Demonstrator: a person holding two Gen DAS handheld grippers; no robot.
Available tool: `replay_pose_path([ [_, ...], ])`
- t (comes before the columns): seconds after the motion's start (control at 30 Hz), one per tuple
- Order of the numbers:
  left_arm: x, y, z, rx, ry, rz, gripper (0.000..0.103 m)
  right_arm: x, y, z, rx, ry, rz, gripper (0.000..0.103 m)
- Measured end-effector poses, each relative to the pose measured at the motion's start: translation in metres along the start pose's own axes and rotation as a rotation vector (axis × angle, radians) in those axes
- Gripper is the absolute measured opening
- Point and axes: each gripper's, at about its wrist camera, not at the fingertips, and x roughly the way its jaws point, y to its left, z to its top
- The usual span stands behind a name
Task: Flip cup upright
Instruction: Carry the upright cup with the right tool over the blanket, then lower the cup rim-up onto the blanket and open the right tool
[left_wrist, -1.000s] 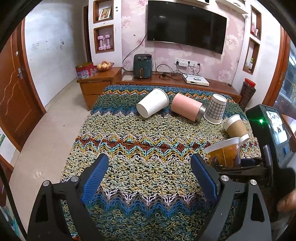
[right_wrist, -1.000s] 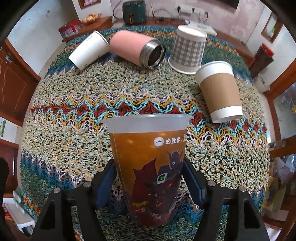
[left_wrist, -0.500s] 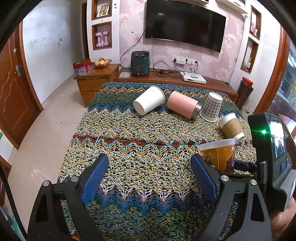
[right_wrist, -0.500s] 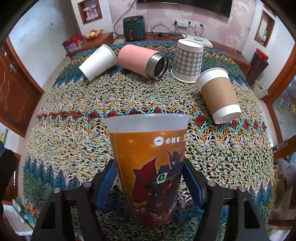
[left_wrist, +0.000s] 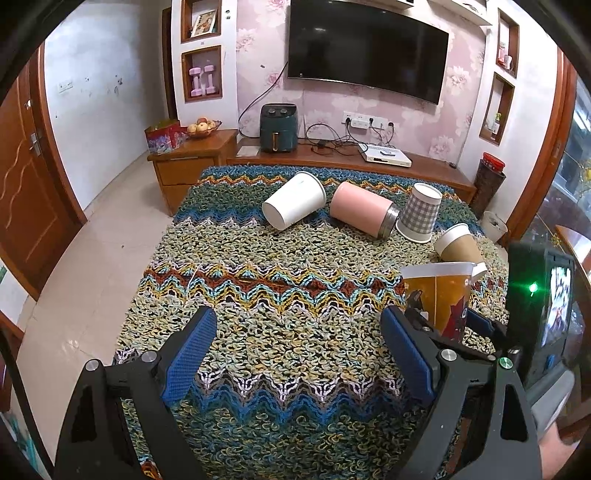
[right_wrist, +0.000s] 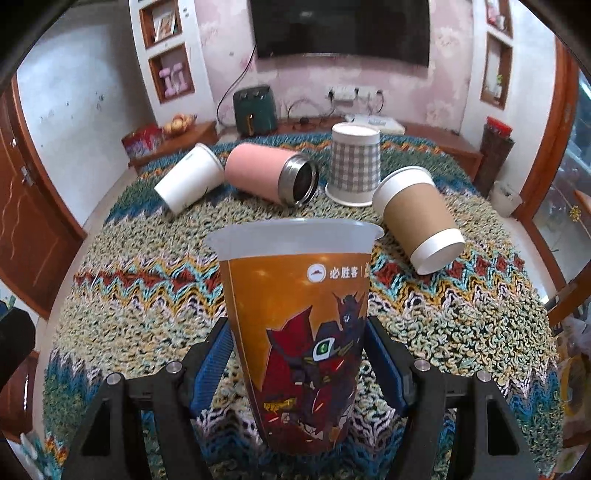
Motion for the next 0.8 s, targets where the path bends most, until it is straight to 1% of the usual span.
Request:
replay_pose_path([
  [0.2, 0.001, -0.003, -0.003, 0.003, 0.004, 0.002, 0.092, -0.002, 0.003, -0.011, -0.023, -0.041, -0.024, 0.072],
  [0.5, 0.0, -0.007, -0.008, 0.013, 0.003, 0.002, 0.092, -0.029, 0.01, -0.034, -0.083, -0.113, -0.04, 0.072],
  [0.67, -0.002, -0.009, -0.011, 0.017, 0.002, 0.001, 0.092, -0.04, 0.013, -0.048, -0.11, -0.126, -0.046, 0.072],
  [0.8, -0.004, -0.011, -0.014, 0.021, 0.004, 0.001, 0.092, -0.046, 0.012, -0.056, -0.108, -0.127, -0.042, 0.072],
])
